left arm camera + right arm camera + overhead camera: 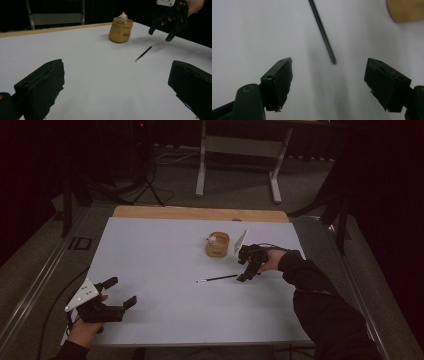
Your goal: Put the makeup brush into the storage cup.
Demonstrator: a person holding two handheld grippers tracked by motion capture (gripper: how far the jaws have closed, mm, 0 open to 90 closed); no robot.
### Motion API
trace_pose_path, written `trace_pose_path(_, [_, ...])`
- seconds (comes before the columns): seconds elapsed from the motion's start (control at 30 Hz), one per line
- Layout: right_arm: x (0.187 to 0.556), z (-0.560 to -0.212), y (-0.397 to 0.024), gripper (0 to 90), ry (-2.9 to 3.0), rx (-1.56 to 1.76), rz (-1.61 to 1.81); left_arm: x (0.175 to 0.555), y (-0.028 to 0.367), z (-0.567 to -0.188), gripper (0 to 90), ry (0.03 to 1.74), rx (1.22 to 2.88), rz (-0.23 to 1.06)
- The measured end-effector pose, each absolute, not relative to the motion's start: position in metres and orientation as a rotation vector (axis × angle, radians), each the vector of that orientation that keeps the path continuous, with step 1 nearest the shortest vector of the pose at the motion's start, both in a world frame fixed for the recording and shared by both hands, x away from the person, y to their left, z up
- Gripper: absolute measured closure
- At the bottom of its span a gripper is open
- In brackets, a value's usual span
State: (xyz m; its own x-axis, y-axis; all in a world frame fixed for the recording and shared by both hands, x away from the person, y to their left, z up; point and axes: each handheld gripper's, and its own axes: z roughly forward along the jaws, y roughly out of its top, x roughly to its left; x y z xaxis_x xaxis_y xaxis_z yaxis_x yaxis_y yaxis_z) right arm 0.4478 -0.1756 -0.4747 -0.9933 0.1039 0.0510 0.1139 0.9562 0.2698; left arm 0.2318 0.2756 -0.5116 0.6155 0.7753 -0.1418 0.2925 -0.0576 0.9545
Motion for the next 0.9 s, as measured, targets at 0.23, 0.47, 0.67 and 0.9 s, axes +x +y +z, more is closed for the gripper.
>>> trace_pose_path(0.23, [0.446, -0.473, -0.162, 22.2, -3.072, -0.047, -0.417, 0.232, 0.276, -0.512, 0.5, 0.900, 1.633, 0.494])
trace_pose_path(0.47, [0.444, -0.474, -0.148, 19.2, -3.074, 0.028, -0.409, 0.232, 0.276, -0.512, 0.5, 0.901, 1.632, 0.491])
trace_pose_path(0.67, [0.441, -0.476, -0.136, 21.3, -3.097, 0.133, -0.373, 0.232, 0.276, -0.512, 0.5, 0.900, 1.632, 0.490])
trace_pose_path(0.9, [0.439, -0.475, -0.126, 31.7, -3.087, 0.254, -0.406, 0.232, 0.276, -0.512, 0.5, 0.899, 1.634, 0.489])
